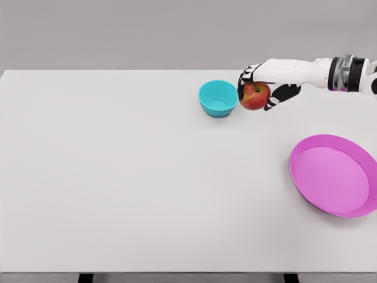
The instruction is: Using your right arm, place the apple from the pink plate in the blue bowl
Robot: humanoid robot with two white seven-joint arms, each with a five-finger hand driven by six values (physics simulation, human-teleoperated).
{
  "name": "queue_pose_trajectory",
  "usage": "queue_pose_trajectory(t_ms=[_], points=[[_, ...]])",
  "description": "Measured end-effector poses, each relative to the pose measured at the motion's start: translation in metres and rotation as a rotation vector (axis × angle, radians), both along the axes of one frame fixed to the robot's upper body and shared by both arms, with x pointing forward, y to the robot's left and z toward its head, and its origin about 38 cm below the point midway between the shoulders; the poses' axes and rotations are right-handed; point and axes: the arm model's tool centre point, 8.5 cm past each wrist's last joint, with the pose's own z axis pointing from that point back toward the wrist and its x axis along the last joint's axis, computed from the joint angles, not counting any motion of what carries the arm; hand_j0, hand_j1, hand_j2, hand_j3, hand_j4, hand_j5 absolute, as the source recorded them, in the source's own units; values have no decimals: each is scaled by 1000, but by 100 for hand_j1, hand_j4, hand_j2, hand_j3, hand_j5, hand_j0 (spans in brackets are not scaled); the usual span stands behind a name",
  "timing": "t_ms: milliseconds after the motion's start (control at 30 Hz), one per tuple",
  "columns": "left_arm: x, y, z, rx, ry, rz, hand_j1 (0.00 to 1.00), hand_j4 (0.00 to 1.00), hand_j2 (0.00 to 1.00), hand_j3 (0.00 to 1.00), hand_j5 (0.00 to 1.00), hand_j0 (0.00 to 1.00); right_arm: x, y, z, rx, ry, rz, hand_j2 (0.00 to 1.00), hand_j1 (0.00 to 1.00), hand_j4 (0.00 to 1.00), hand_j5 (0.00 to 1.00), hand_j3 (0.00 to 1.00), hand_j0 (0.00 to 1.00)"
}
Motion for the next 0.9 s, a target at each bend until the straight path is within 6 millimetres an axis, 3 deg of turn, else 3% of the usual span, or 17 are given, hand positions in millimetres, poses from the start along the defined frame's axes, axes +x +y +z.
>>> queue_pose_trajectory(t_ms=[233,467,733,800,867,900], points=[[0,0,0,0,0,0,100,100,100,100,100,100,35,31,11,49,-24,-29,36,36,36,36,36,36],[0,0,0,0,0,0,100,100,100,100,100,100,62,51,-11,27,8,-76,37,37,37,37,37,37],[0,0,0,0,0,0,100,100,100,100,100,100,70,65,-26,-2,25,-88,40,40,40,40,40,40],[0,0,0,0,0,0,100,100,100,100,100,100,71,64,-26,-5,24,-91,52,52,52,52,52,52],[0,0,0,0,0,0,100,100,100,100,100,100,72,62,-27,-6,24,-103,88,88,88,88,88,88],[0,0,0,0,0,0,100,100,100,100,100,100,73,61,-27,-6,25,-114,94,94,94,94,94,94]])
